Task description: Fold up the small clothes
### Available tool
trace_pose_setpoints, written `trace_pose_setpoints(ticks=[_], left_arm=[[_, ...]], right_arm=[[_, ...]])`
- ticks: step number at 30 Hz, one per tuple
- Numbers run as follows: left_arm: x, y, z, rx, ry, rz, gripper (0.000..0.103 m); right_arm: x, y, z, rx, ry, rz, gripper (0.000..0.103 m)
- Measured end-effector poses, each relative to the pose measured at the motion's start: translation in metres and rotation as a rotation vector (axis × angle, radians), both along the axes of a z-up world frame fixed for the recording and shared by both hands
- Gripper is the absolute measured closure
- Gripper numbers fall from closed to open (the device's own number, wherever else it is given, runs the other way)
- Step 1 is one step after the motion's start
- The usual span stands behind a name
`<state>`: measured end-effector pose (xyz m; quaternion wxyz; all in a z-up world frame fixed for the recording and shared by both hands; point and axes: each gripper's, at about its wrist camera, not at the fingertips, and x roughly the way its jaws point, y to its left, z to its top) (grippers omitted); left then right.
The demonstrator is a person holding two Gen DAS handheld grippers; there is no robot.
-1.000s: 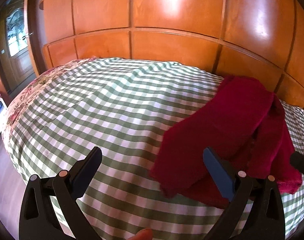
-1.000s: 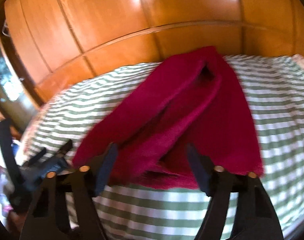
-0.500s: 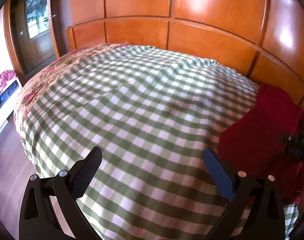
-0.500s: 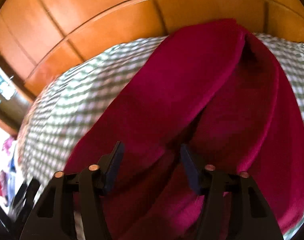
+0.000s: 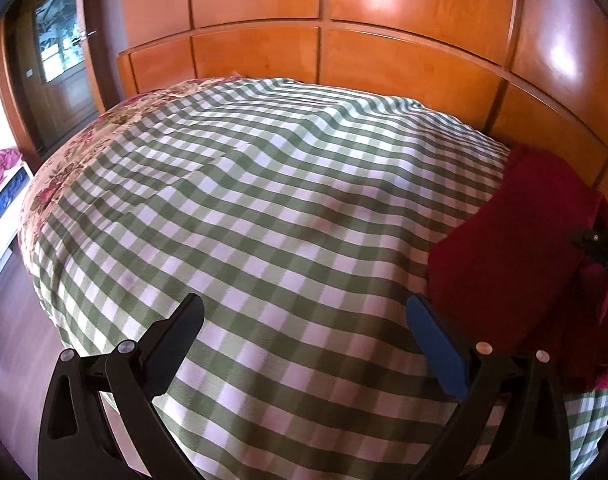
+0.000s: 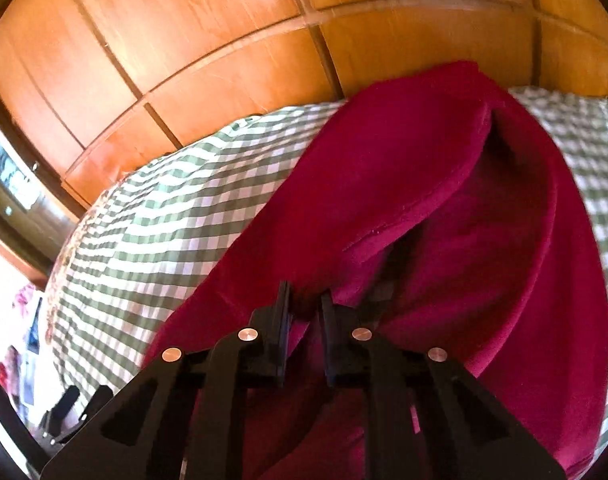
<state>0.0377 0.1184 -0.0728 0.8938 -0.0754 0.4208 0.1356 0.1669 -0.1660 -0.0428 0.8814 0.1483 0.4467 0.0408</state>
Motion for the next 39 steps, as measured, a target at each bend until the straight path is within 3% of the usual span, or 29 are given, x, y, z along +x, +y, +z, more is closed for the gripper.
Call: trace_pose_setpoints(ticks=[7,15,20,22,23,29,34,39], left_arm=[[-0.002,-0.015,0.008,0.028,-0.019,-0.052,0.002],[-0.008,-0.021,0.012,0.041,-0.027,-0.079,0.002],[-0.009,-0.021,0.012,0.040,-0.029,-0.080,0.002],[-0.010,-0.020,0.011,0.039,-0.027,-0.079,0.002],[-0.010,-0.019,0.011,0.038,-0.025,-0.077,0.002],[-0.007,-0.015,0.008,0.020,-0.016,-0.068,0.002],[-0.004,-0.017,0.002,0.010,0.005,-0.080,0.002],[0.000,-0.023,-0.001,0.008,0.023,-0.102,0.002]], right_arm=[[-0.005,-0.005,-0.005,-0.027,0.011,0.006,0.090],[0.007,-0.001,-0.025,0.192,0.093,0.051,0.090],[0.018,0.009,-0.040,0.228,0.136,0.071,0.090],[0.017,0.010,-0.028,0.222,0.100,0.084,0.090],[0.016,0.009,-0.020,0.223,0.082,0.089,0.097],[-0.002,-0.039,0.062,0.196,-0.131,0.049,0.097],[-0.033,-0.136,0.118,0.111,-0.271,-0.147,0.097],[-0.056,-0.232,0.130,-0.024,-0.272,-0.376,0.097]])
